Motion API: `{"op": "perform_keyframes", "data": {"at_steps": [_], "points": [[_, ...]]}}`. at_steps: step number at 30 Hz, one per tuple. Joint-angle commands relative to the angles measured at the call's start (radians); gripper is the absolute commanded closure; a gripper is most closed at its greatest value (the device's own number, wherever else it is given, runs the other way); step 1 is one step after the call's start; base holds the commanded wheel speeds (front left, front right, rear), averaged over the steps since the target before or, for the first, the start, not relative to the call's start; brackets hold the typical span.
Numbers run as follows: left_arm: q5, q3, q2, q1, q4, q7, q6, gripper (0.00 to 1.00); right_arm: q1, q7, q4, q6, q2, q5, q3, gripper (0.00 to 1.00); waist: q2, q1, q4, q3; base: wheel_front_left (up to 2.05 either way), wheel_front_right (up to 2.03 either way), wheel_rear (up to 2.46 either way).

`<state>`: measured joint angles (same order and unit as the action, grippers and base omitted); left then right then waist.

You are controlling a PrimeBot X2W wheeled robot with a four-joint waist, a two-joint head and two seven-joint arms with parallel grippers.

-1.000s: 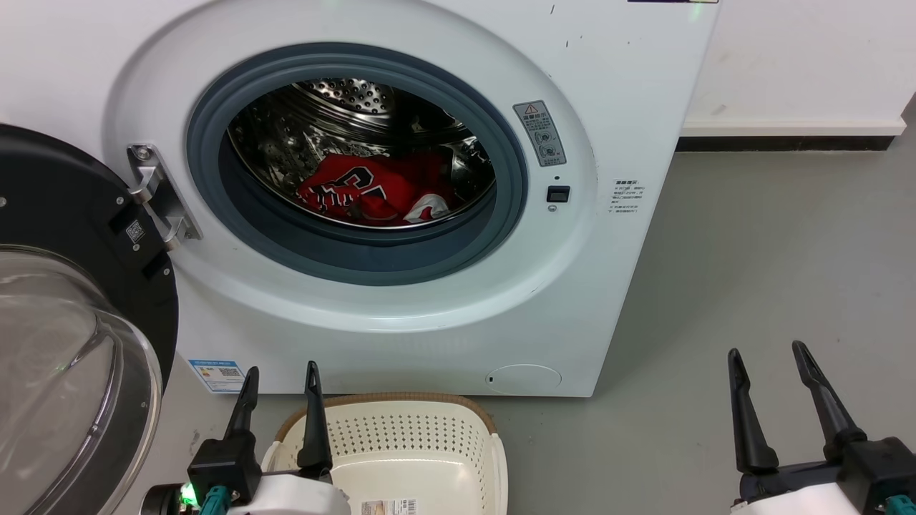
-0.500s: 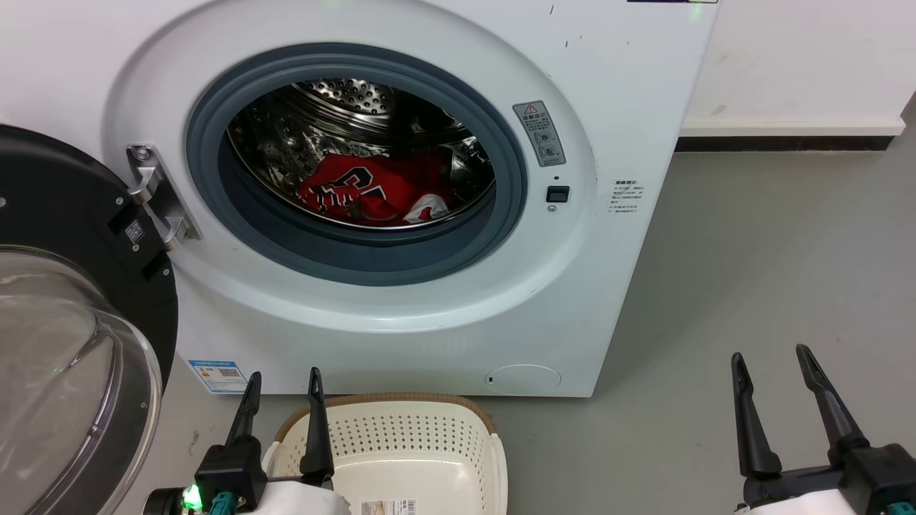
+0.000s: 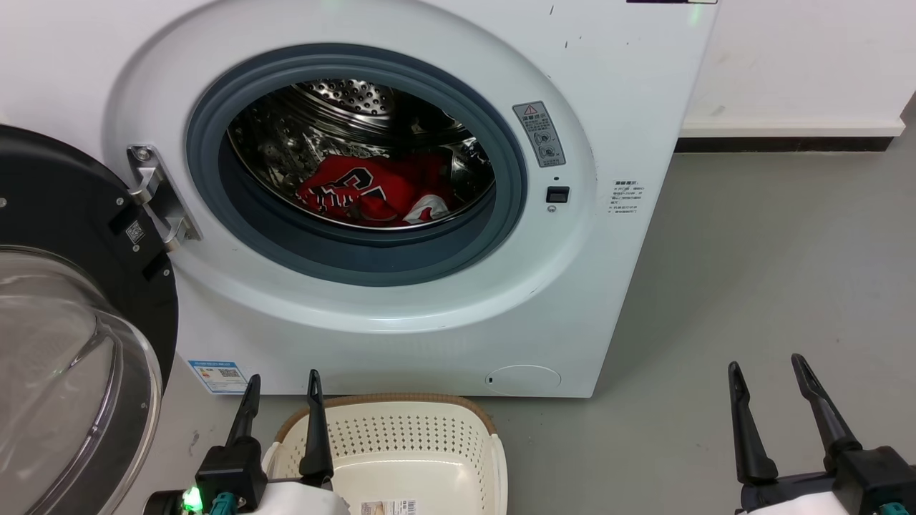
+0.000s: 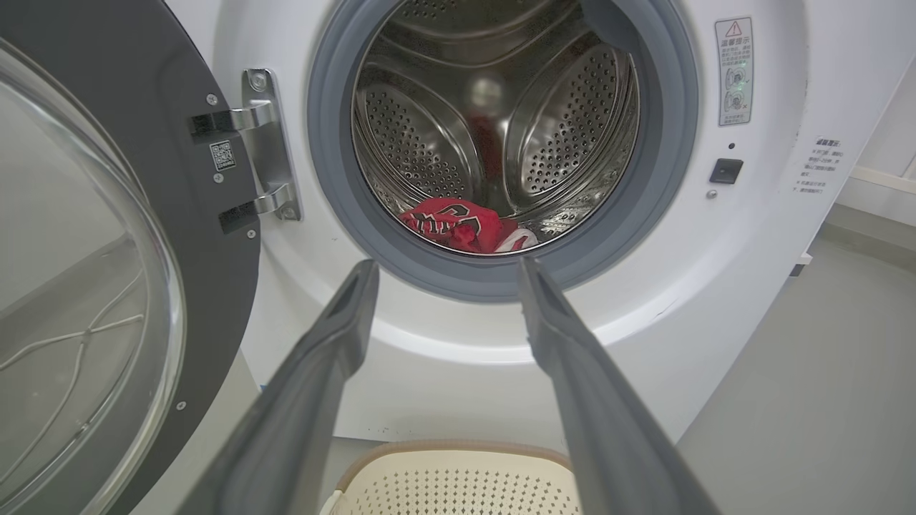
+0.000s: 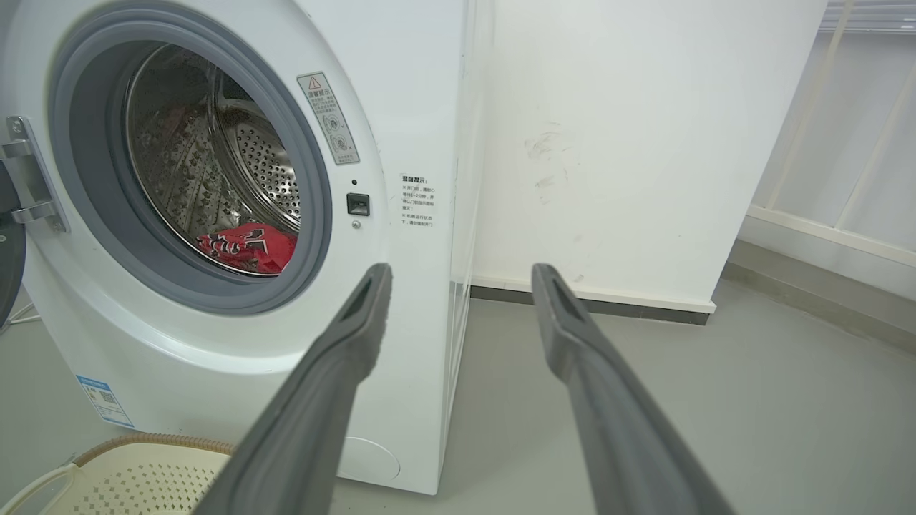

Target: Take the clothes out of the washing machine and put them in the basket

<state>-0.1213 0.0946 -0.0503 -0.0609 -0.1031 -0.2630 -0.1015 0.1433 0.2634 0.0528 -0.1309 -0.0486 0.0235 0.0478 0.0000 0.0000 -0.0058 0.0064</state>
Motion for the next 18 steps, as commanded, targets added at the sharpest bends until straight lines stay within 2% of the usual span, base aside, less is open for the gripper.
{"op": "perform_keyframes", "data": {"at_steps": [1, 18], "points": [[0.002, 0.001, 0.0, -0.006, -0.002, -0.003, -0.005, 0.0, 0.006, 0.002, -0.003, 0.0, -0.003, -0.001, 0.0, 0.0, 0.0, 0.0, 0.0, 0.0, 0.0, 0.0, 0.0], [-0.001, -0.001, 0.0, 0.004, -0.008, -0.003, -0.012, 0.0, 0.002, 0.002, -0.005, 0.0, -0.003, -0.005, -0.003, 0.0, 0.0, 0.0, -0.001, 0.003, 0.0, 0.0, 0.0]]}}
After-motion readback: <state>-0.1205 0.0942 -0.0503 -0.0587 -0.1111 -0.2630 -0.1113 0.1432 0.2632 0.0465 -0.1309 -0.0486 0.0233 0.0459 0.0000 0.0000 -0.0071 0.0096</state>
